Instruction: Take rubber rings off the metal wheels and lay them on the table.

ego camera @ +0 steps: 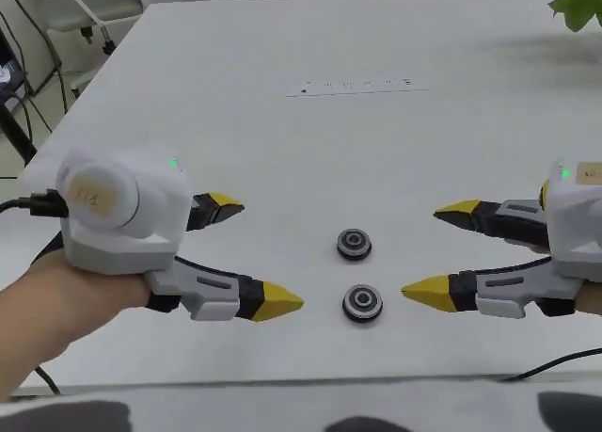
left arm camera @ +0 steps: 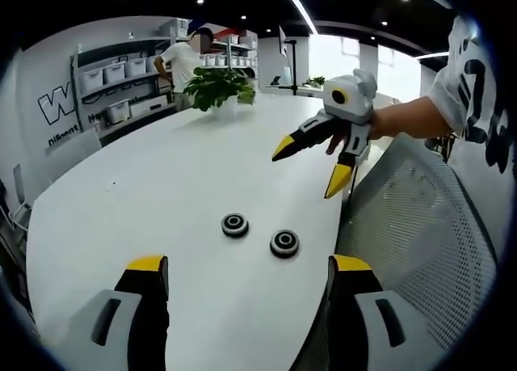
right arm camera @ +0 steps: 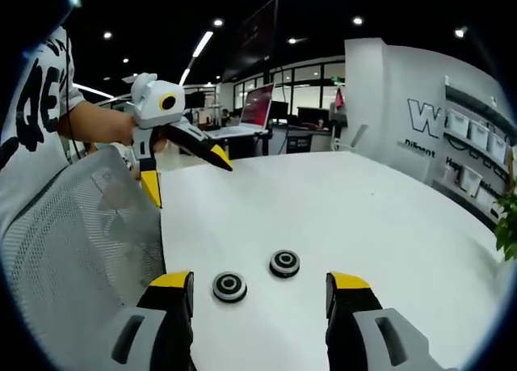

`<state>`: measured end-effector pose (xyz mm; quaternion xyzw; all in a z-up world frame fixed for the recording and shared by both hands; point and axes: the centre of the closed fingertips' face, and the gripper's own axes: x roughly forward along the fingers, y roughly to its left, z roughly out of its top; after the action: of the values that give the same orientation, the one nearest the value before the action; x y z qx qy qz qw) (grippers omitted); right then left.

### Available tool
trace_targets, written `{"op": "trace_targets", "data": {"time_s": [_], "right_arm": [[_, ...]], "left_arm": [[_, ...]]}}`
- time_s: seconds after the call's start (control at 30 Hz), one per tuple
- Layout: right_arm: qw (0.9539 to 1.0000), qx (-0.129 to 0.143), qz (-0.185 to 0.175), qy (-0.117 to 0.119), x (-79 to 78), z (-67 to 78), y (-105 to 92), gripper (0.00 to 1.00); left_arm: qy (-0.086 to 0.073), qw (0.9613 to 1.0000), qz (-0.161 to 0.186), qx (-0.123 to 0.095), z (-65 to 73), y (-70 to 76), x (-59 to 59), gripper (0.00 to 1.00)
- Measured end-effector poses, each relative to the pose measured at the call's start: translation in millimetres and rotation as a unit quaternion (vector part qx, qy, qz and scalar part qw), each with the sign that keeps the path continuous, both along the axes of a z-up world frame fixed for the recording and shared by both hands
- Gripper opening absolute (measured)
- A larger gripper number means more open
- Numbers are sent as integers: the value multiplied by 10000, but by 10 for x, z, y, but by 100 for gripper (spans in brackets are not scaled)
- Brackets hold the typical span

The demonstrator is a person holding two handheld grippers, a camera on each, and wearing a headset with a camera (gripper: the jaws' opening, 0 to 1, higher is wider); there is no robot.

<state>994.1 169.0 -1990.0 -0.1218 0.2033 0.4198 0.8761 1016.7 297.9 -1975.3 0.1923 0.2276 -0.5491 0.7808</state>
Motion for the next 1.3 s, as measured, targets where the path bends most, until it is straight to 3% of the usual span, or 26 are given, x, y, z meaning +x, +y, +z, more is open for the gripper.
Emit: {"op": "trace_targets", "data": {"time_s": [0.33,0.53,1.3], "right_arm": [[9998,56,153,-146,-6,19,36,67],[9998,142,120,-53,14,-16,40,67],[9989,-1,435,164,13,-221,157,63]], "left_arm": [[49,10000,-63,-39,-21,-83,-9,79],[34,9999,-150,19,-59,-128,-15,79],[183,9991,-361,136,-205,-334,-33,78]]}}
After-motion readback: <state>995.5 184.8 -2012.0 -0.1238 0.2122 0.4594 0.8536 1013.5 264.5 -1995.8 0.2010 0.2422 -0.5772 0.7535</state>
